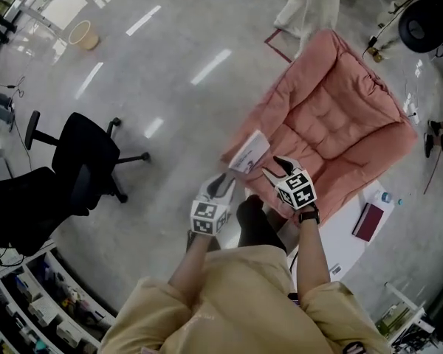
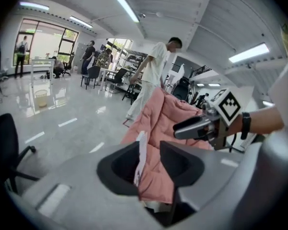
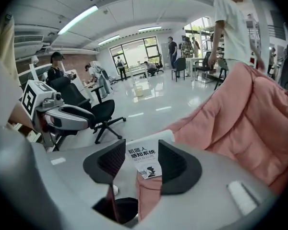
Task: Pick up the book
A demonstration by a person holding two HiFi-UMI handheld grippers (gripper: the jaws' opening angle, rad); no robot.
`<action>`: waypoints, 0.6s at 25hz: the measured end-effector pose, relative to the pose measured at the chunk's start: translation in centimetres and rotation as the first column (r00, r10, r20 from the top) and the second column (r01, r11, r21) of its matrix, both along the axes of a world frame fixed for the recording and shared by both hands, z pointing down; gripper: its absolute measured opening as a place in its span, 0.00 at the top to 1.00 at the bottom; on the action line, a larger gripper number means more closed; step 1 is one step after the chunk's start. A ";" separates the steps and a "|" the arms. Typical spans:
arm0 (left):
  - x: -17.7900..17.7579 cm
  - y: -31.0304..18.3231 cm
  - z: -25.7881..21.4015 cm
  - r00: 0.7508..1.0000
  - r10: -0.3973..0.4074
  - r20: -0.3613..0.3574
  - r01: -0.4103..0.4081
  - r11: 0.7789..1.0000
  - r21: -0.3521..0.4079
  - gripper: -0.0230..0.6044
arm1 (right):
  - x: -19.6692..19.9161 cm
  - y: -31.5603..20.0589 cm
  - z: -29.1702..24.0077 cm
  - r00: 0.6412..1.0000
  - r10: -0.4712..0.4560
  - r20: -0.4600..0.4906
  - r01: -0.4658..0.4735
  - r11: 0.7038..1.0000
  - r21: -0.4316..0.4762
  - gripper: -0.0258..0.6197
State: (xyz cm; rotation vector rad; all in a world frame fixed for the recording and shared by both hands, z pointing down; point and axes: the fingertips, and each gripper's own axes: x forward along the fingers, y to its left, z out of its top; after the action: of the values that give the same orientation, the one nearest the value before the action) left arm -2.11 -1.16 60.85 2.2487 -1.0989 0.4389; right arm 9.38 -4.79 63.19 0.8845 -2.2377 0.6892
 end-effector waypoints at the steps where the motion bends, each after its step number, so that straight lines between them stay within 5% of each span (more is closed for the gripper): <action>1: 0.1 -0.2 0.8 1.000 -0.001 -0.026 0.001 1.000 -0.019 0.73 | -0.3 -0.4 0.9 1.000 -0.018 0.005 0.018 1.000 -0.011 0.61; 4: 0.4 -0.5 3.2 0.997 -0.024 -0.079 0.019 0.997 -0.070 0.64 | -0.7 -1.4 3.3 0.997 -0.063 0.037 0.065 0.997 -0.040 0.51; 8: 0.1 -0.8 7.7 0.997 -0.060 -0.039 0.055 0.991 -0.118 0.57 | -0.6 -2.4 6.3 0.987 -0.140 0.081 0.145 0.988 -0.058 0.37; 15: -0.4 -1.7 13.2 0.997 -0.077 -0.005 0.076 0.988 -0.137 0.46 | -1.1 -5.7 10.4 0.933 -0.353 0.064 0.356 0.934 -0.037 0.34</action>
State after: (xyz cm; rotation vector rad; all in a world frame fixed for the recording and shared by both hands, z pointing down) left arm -2.47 -2.88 74.02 2.0801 -1.1110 0.4559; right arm 8.25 -10.51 73.58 0.4209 -2.3355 0.5993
